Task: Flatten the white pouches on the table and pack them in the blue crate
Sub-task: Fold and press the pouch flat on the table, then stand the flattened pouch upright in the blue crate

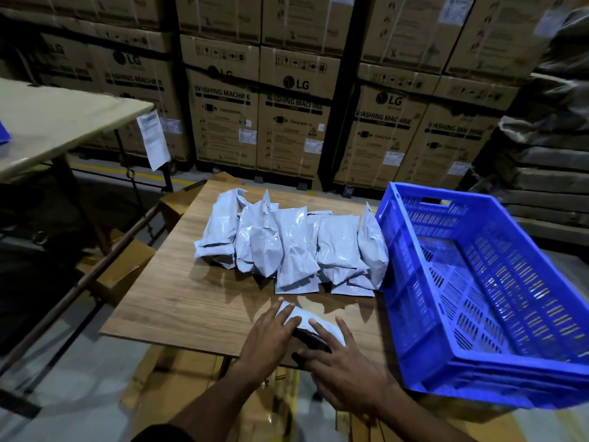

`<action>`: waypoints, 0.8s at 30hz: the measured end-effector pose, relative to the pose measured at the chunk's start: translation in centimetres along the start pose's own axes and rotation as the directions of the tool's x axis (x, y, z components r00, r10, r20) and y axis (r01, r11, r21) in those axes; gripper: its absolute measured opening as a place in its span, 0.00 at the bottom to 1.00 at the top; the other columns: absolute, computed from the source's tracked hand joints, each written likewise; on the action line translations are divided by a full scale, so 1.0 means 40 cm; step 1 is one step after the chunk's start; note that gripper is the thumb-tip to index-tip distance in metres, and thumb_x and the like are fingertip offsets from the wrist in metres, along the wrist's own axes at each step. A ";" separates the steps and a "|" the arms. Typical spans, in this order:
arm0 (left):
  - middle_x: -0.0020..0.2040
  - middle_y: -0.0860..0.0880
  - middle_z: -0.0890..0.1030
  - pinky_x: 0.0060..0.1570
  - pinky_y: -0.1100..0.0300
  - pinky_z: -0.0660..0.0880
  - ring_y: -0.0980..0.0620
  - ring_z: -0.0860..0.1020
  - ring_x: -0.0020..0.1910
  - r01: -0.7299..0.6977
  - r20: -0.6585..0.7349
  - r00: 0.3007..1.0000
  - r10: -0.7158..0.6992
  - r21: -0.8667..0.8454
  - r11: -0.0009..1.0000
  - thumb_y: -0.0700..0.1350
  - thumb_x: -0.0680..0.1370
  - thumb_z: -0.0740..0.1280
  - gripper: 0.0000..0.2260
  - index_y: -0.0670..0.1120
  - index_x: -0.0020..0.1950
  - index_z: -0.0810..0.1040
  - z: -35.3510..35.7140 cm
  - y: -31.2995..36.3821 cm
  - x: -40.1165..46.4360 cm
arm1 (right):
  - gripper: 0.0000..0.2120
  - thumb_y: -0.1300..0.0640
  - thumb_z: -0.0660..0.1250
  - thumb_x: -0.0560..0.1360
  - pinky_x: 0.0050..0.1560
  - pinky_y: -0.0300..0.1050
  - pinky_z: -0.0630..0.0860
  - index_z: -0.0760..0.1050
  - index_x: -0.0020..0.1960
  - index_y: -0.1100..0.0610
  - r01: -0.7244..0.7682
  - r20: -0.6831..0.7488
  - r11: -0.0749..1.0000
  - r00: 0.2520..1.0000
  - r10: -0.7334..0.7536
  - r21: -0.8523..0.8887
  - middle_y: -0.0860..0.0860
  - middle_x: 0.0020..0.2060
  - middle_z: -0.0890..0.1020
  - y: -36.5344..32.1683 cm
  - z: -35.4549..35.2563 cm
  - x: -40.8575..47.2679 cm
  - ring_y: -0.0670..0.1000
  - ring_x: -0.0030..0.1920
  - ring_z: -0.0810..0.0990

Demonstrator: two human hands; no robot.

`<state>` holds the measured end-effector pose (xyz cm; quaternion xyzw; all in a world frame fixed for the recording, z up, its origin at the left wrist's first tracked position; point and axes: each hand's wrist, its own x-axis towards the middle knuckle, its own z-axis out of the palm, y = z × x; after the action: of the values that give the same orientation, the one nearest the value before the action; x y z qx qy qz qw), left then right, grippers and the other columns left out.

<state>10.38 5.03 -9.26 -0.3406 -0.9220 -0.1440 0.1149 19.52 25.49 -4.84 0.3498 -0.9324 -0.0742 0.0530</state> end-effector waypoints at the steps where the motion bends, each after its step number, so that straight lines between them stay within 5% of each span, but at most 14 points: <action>1: 0.66 0.47 0.80 0.49 0.53 0.81 0.42 0.75 0.70 -0.011 0.005 1.000 0.011 -0.017 1.000 0.40 0.74 0.63 0.14 0.51 0.59 0.77 -0.001 0.002 0.005 | 0.17 0.49 0.62 0.74 0.69 0.77 0.59 0.75 0.62 0.45 0.028 0.074 0.998 0.997 -0.024 -0.051 0.41 0.69 0.72 0.007 0.000 0.007 0.62 0.79 0.55; 4: 0.67 0.47 0.78 0.50 0.51 0.82 0.44 0.72 0.72 -0.005 0.026 1.000 0.008 -0.127 0.992 0.34 0.68 0.74 0.24 0.52 0.59 0.73 0.007 0.010 0.010 | 0.12 0.50 0.62 0.74 0.62 0.67 0.73 0.76 0.57 0.44 0.027 0.195 0.998 0.981 -0.014 -0.064 0.44 0.68 0.74 0.044 -0.008 0.041 0.64 0.74 0.67; 6: 0.71 0.47 0.75 0.49 0.52 0.82 0.46 0.68 0.74 0.018 0.028 1.000 -0.013 -0.183 0.983 0.32 0.67 0.75 0.28 0.53 0.61 0.73 -0.001 0.018 0.007 | 0.10 0.50 0.60 0.76 0.49 0.55 0.82 0.78 0.53 0.48 0.001 0.197 1.000 0.980 -0.001 0.004 0.47 0.63 0.79 0.069 -0.016 0.062 0.62 0.66 0.76; 8: 0.78 0.46 0.67 0.49 0.53 0.82 0.45 0.67 0.75 0.032 -0.008 0.999 -0.035 -0.221 0.975 0.32 0.70 0.74 0.31 0.52 0.68 0.71 -0.013 0.025 0.005 | 0.20 0.49 0.51 0.77 0.40 0.53 0.81 0.79 0.57 0.54 -0.010 0.248 0.999 0.969 -0.002 0.048 0.49 0.63 0.78 0.085 -0.048 0.084 0.58 0.64 0.76; 10: 0.83 0.45 0.54 0.58 0.55 0.78 0.44 0.62 0.78 0.084 -0.037 0.995 -0.097 -0.275 0.958 0.39 0.77 0.71 0.36 0.51 0.80 0.58 -0.018 0.028 -0.002 | 0.29 0.47 0.43 0.76 0.44 0.56 0.79 0.75 0.65 0.56 -0.009 0.233 0.999 0.972 0.000 0.038 0.52 0.68 0.75 0.094 -0.084 0.083 0.58 0.64 0.75; 13: 0.84 0.43 0.46 0.61 0.55 0.75 0.45 0.60 0.77 0.194 -0.026 0.979 -0.203 -0.205 0.959 0.50 0.82 0.64 0.38 0.51 0.83 0.41 0.012 0.023 -0.018 | 0.19 0.56 0.55 0.79 0.49 0.55 0.77 0.73 0.68 0.57 -0.134 0.146 0.984 0.982 0.116 0.115 0.51 0.72 0.72 0.110 -0.110 0.062 0.61 0.58 0.80; 15: 0.83 0.44 0.50 0.65 0.49 0.73 0.43 0.63 0.77 0.218 0.073 0.974 -0.212 -0.080 0.973 0.54 0.82 0.58 0.32 0.50 0.82 0.48 0.026 0.031 -0.019 | 0.18 0.65 0.65 0.74 0.45 0.51 0.80 0.76 0.63 0.56 -0.226 0.037 0.956 0.974 0.223 0.188 0.50 0.72 0.73 0.129 -0.114 0.042 0.59 0.53 0.84; 19: 0.82 0.47 0.56 0.70 0.40 0.61 0.43 0.56 0.80 0.185 0.290 0.935 -0.202 0.086 0.979 0.56 0.82 0.61 0.22 0.54 0.75 0.65 0.034 0.079 0.002 | 0.14 0.65 0.68 0.71 0.44 0.47 0.83 0.81 0.56 0.56 -0.279 -0.284 0.867 0.865 0.413 0.413 0.49 0.63 0.81 0.183 -0.177 0.001 0.52 0.50 0.86; 24: 0.82 0.47 0.57 0.70 0.37 0.56 0.44 0.55 0.80 0.154 0.358 0.914 -0.192 0.130 0.979 0.59 0.83 0.59 0.24 0.52 0.76 0.64 0.058 0.135 0.040 | 0.13 0.70 0.71 0.71 0.54 0.47 0.80 0.83 0.54 0.62 -0.341 -0.517 0.837 0.667 0.536 0.429 0.55 0.58 0.84 0.296 -0.356 -0.045 0.53 0.51 0.86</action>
<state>12.50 10.70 -9.92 -0.2725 -0.9596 -0.0414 -0.0567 15.40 34.04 11.16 0.1203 -0.9186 0.2000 0.3189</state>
